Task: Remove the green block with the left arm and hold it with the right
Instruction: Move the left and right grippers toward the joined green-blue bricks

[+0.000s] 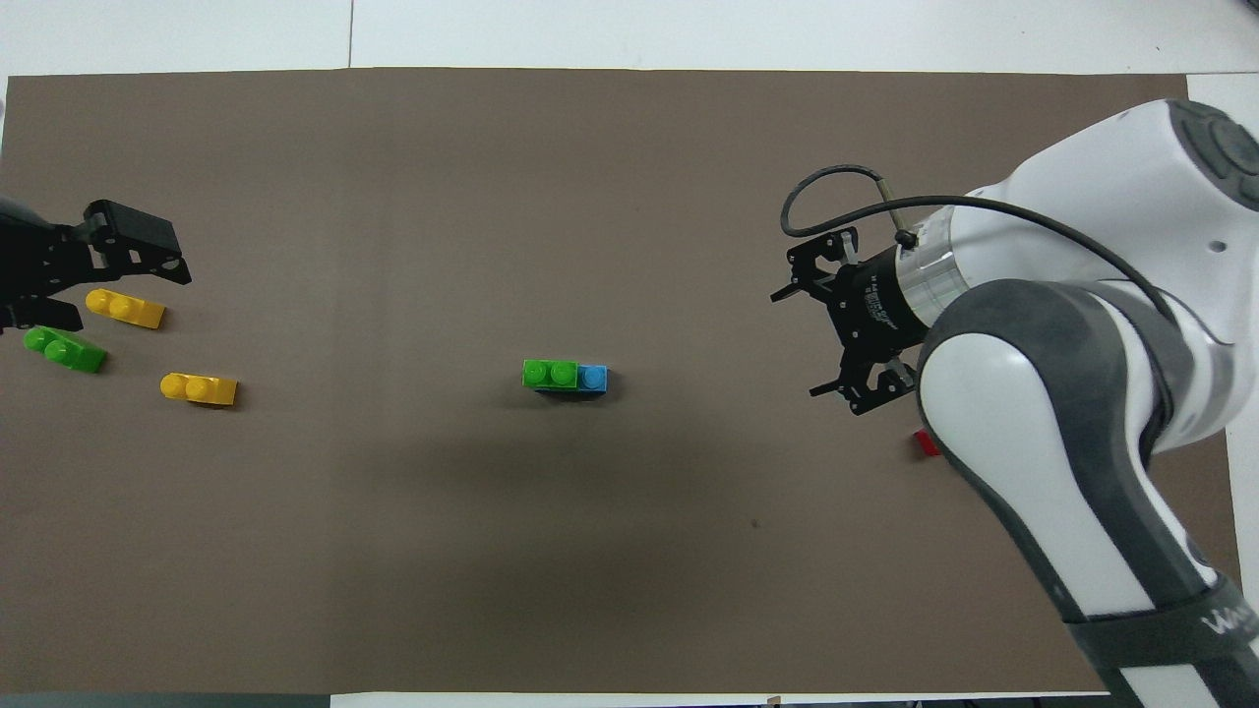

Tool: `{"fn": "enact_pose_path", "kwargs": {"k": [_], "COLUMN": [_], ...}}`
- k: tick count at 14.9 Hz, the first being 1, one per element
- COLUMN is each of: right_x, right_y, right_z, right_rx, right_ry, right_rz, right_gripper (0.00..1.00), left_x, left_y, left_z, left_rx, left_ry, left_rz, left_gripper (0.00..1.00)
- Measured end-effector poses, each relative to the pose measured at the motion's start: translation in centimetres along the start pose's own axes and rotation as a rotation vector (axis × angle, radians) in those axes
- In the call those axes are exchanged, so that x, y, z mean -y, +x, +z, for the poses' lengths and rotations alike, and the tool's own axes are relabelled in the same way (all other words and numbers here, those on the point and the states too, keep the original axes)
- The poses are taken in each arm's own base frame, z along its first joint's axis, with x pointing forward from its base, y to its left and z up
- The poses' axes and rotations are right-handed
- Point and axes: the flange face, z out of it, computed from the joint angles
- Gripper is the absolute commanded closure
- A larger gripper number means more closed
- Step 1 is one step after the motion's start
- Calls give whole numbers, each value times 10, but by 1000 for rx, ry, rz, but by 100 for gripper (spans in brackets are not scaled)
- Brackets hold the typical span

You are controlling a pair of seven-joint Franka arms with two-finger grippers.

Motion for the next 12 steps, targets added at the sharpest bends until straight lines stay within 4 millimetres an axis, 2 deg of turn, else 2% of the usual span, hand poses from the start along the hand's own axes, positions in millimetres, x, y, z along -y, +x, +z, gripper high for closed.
{"fn": "enact_pose_path", "kwargs": {"k": [6, 10, 12], "right_x": [17, 11, 7], "right_y": [-35, -56, -63], "right_z": [73, 126, 149], "right_rx": [75, 103, 105], "right_ry": [39, 99, 102], "right_rz": [189, 233, 242], "right_gripper": [4, 4, 4], "left_x": [-67, -110, -124], "left_y": [-69, -127, -146], "left_z": [33, 69, 83], "left_rx": [30, -28, -41], "left_ry": [39, -33, -77], "left_rz": [-341, -643, -786], "left_gripper": [0, 0, 0]}}
